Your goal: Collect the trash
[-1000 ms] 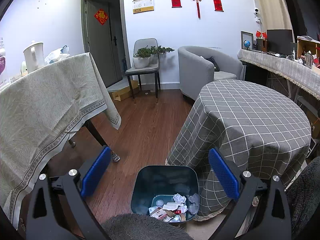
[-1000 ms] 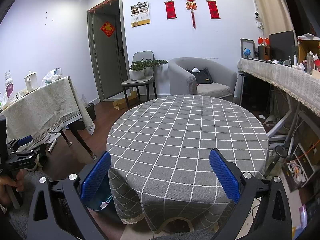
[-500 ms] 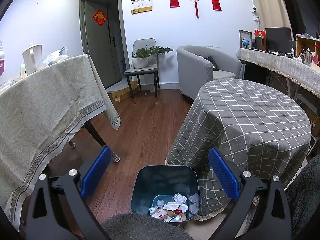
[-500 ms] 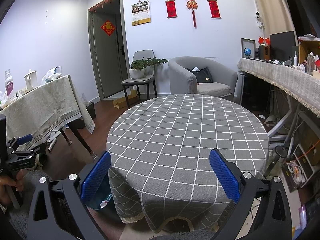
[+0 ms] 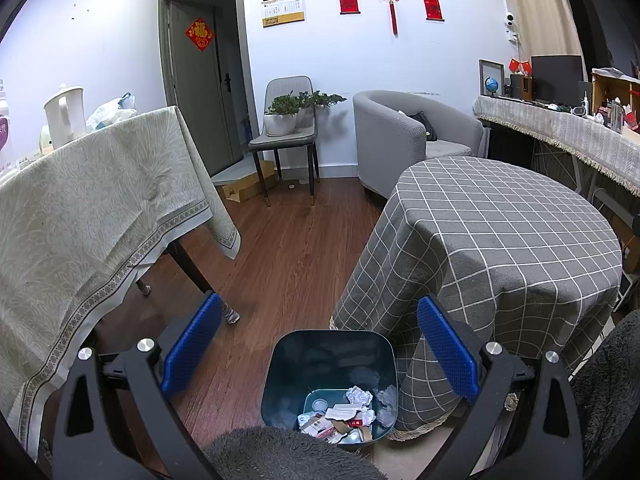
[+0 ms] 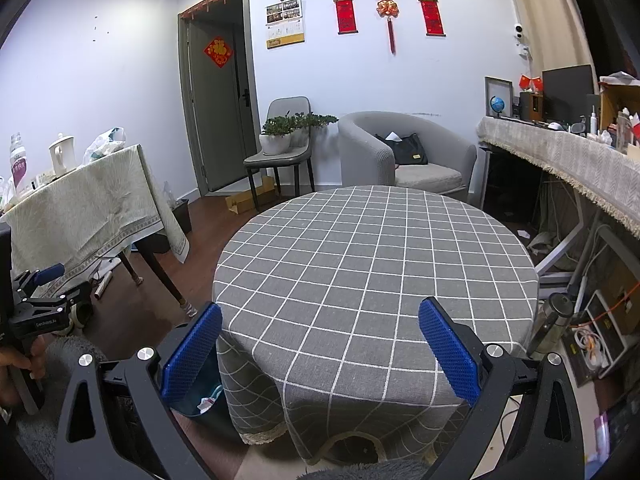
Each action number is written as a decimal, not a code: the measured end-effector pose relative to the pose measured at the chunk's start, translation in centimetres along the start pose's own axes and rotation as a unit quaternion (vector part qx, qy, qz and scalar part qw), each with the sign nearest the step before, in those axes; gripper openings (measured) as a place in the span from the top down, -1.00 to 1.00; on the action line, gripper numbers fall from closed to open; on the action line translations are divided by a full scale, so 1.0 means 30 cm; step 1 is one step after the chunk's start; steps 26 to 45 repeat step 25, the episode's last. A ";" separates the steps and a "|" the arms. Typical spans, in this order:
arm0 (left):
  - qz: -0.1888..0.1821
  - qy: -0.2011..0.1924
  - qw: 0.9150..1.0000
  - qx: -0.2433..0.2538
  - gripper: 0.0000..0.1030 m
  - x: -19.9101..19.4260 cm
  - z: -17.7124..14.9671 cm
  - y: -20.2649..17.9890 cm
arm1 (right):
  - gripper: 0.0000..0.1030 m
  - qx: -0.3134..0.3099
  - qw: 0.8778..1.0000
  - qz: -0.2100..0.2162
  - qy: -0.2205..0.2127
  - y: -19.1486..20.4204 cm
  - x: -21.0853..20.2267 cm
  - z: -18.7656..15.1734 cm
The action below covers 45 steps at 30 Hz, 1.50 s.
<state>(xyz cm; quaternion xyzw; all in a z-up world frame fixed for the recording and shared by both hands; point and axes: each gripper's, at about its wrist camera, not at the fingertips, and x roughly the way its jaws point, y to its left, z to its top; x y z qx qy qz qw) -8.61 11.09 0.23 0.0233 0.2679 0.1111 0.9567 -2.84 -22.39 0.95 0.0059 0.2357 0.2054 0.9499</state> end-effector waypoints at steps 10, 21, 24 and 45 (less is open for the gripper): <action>0.000 0.000 1.000 0.000 -0.93 0.000 0.000 -0.002 | -0.93 0.000 1.000 0.000 0.001 0.002 0.001 -0.001; -0.003 0.004 1.000 0.000 -0.93 0.007 -0.001 -0.002 | -0.93 0.000 1.000 0.000 0.002 0.004 0.001 0.004; -0.003 0.004 1.000 0.001 -0.93 0.008 -0.001 -0.001 | -0.93 0.000 1.000 0.000 0.002 0.004 0.001 0.005; -0.003 0.004 1.000 0.001 -0.93 0.008 -0.001 -0.001 | -0.93 0.000 1.000 0.000 0.002 0.003 0.000 0.004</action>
